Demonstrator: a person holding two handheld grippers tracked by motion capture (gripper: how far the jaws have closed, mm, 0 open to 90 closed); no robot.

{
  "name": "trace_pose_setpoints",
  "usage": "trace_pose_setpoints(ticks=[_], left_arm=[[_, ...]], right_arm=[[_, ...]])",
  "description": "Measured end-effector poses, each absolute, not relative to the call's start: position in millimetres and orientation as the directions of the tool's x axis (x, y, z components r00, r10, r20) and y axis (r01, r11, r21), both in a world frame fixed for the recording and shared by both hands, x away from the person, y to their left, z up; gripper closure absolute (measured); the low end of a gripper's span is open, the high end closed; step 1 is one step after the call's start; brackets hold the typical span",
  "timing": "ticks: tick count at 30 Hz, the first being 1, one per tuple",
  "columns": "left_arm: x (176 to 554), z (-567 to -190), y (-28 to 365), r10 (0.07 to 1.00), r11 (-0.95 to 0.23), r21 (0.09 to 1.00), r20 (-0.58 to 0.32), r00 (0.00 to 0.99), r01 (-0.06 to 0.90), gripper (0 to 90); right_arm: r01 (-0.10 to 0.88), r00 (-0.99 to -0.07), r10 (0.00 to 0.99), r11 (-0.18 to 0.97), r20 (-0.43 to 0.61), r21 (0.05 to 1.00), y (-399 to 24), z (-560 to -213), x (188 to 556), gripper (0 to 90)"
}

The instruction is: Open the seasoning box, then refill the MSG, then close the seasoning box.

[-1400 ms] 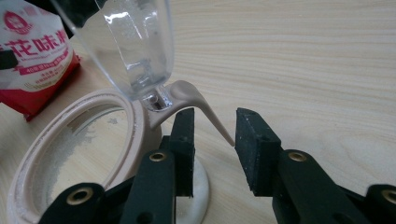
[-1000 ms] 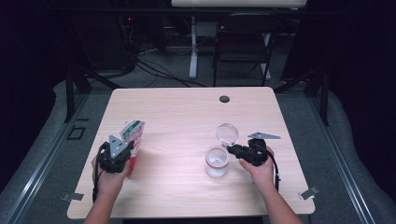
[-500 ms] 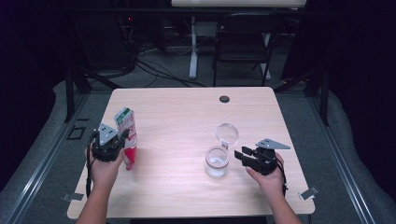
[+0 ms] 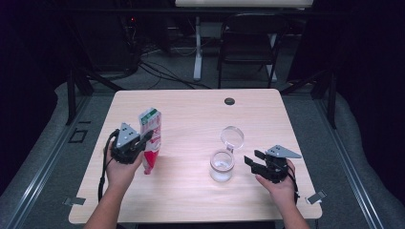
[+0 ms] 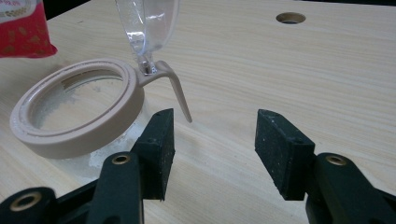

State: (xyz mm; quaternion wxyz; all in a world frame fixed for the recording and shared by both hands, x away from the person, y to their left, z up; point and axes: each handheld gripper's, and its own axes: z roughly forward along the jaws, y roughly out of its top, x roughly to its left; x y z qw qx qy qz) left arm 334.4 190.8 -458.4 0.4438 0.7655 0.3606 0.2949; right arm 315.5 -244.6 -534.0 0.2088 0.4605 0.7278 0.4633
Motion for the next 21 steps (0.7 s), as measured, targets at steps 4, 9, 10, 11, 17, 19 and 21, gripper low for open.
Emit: trace_pose_setpoints(ticks=[4, 9, 10, 11, 17, 19, 21], left_arm=[[330, -464, 170, 0.768, -0.394, 0.878, 0.151, 0.623, 0.272, 90.0], [323, -468, 143, 0.708, -0.452, 0.867, 0.203, 0.677, 0.212, 90.0], [322, -468, 140, 0.698, -0.459, 0.865, 0.209, 0.685, 0.203, 90.0], [320, -468, 135, 0.686, -0.463, 0.865, 0.211, 0.696, 0.194, 90.0], [313, -472, 118, 0.610, -0.478, 0.865, 0.201, 0.766, 0.154, 90.0], [312, -475, 117, 0.596, -0.468, 0.869, 0.176, 0.784, 0.161, 90.0], [311, -477, 118, 0.571, -0.473, 0.868, 0.170, 0.803, 0.153, 90.0]], right_arm=[[0.474, -0.489, 0.866, 0.159, 0.108, 0.866, -245, -533, 314, 47.0], [0.461, -0.484, 0.872, 0.178, 0.078, 0.870, -244, -533, 314, 47.4], [0.454, -0.485, 0.872, 0.177, 0.075, 0.873, -244, -533, 313, 48.4], [0.451, -0.481, 0.874, 0.177, 0.071, 0.875, -245, -533, 313, 49.0], [0.439, -0.489, 0.868, 0.156, 0.090, 0.885, -248, -530, 311, 55.2], [0.423, -0.500, 0.863, 0.179, 0.064, 0.889, -248, -529, 310, 57.6], [0.407, -0.509, 0.860, 0.194, 0.045, 0.893, -248, -525, 309, 58.9]])
